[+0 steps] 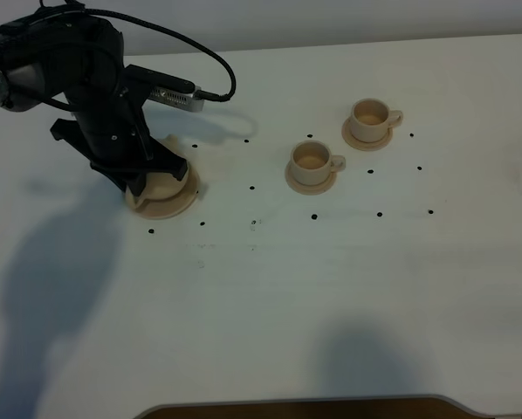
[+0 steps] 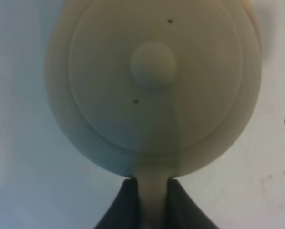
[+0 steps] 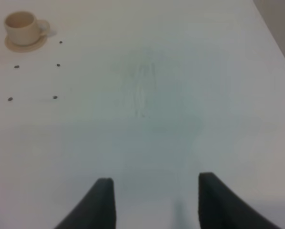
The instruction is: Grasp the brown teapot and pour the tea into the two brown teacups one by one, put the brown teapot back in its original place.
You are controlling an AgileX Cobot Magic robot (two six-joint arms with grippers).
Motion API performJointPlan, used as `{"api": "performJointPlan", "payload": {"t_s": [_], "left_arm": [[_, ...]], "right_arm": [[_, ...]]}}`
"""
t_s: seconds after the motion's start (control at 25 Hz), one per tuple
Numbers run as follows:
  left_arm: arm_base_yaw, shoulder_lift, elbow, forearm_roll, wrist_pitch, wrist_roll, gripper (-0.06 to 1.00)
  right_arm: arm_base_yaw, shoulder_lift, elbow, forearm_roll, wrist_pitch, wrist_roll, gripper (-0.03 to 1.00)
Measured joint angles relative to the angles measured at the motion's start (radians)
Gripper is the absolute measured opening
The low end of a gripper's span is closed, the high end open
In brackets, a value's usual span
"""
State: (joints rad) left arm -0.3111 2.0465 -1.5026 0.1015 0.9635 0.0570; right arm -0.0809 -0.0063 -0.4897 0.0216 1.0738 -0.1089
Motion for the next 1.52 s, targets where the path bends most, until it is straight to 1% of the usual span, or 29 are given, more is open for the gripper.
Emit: {"api": "performJointPlan", "payload": {"t_s": [0.32,0.48,0.8,1.04,1.16,1.24,1.4,1.52], "left_arm": [[-0.002,-0.001,0.000,0.005,-0.060,0.001,0.12],[-0.002,0.007,0.000,-0.002,-0.070,0.001,0.12],[-0.002,0.038,0.001,-0.018,-0.014,0.001,0.12],[-0.002,0.038,0.001,-0.019,0.059,0.001,0.13],[-0.002,0.038,0.001,-0.019,0.083,0.001,0.17],[-0.002,0.038,0.001,-0.019,0.100,0.001,0.23],[-0.002,0.038,0.001,-0.019,0.096,0.003,0.34],[-0.002,0.038,-0.001,-0.019,0.107,0.007,0.37]], "right_arm": [[0.000,0.000,0.000,0.000,0.000,-0.001,0.40],[0.000,0.000,0.000,0.000,0.000,-0.001,0.40],[0.000,0.000,0.000,0.000,0.000,-0.001,0.40],[0.000,0.000,0.000,0.000,0.000,0.000,0.40],[0.000,0.000,0.000,0.000,0.000,0.000,0.40],[0.000,0.000,0.000,0.000,0.000,0.000,0.40],[0.000,0.000,0.000,0.000,0.000,0.000,0.40],[0.000,0.000,0.000,0.000,0.000,0.000,0.40]]}}
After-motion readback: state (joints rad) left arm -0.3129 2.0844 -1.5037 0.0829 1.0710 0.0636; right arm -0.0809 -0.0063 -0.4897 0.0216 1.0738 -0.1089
